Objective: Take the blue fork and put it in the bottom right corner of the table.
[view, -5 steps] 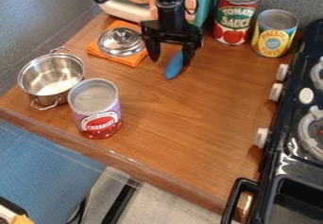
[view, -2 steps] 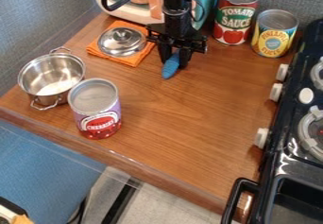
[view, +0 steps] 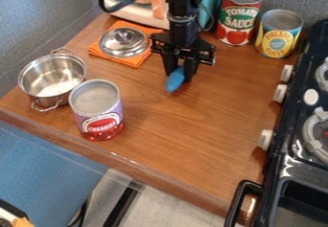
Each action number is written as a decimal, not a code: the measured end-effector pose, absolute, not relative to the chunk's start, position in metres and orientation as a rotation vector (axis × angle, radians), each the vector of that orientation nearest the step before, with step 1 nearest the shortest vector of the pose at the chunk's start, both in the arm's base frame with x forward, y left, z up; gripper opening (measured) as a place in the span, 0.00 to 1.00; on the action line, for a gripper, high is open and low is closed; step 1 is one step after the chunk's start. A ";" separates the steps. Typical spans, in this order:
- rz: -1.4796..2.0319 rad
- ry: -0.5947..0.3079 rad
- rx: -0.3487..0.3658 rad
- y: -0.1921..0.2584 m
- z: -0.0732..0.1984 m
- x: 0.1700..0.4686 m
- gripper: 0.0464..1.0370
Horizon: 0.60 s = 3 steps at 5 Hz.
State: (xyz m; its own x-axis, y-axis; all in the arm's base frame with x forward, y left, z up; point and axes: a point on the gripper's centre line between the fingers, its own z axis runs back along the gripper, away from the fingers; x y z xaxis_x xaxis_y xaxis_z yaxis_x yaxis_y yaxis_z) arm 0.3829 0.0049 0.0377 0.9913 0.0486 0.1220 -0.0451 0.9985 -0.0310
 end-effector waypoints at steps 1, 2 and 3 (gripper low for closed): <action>0.007 -0.131 -0.062 -0.018 0.062 0.362 0.37; -0.035 -0.178 -0.089 -0.039 0.087 0.329 0.37; -0.052 -0.153 -0.082 -0.052 0.075 0.296 0.37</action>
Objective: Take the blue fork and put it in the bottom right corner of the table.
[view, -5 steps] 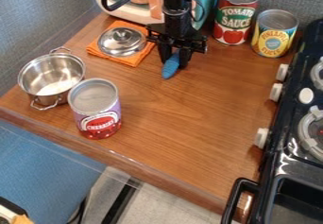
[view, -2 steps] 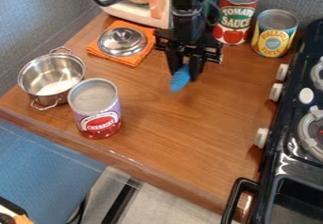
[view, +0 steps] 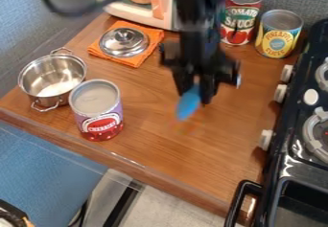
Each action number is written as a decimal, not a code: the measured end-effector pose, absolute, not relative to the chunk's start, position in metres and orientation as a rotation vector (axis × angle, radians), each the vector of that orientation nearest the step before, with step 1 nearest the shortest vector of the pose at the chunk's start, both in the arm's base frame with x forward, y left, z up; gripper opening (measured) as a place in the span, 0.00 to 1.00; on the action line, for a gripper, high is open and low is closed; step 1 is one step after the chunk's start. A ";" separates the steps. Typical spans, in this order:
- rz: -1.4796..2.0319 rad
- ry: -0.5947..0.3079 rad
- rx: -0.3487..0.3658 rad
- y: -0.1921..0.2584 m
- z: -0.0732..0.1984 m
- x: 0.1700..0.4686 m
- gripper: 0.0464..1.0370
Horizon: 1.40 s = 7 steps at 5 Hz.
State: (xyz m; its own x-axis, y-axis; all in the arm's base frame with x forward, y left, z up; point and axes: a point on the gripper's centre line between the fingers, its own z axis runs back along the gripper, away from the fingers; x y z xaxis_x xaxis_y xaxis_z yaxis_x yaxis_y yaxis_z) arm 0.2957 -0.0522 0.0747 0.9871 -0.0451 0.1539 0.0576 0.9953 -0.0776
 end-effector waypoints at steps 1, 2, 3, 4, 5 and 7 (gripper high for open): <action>-0.050 -0.161 -0.041 -0.060 0.057 0.282 0.37; 0.002 -0.183 -0.019 -0.061 0.038 0.286 0.37; 0.004 -0.199 0.010 -0.068 0.024 0.286 0.37; 0.013 -0.214 0.028 -0.071 0.021 0.281 0.42; 0.015 -0.194 0.018 -0.071 0.029 0.273 0.73; 0.016 -0.234 -0.068 -0.058 0.090 0.272 0.97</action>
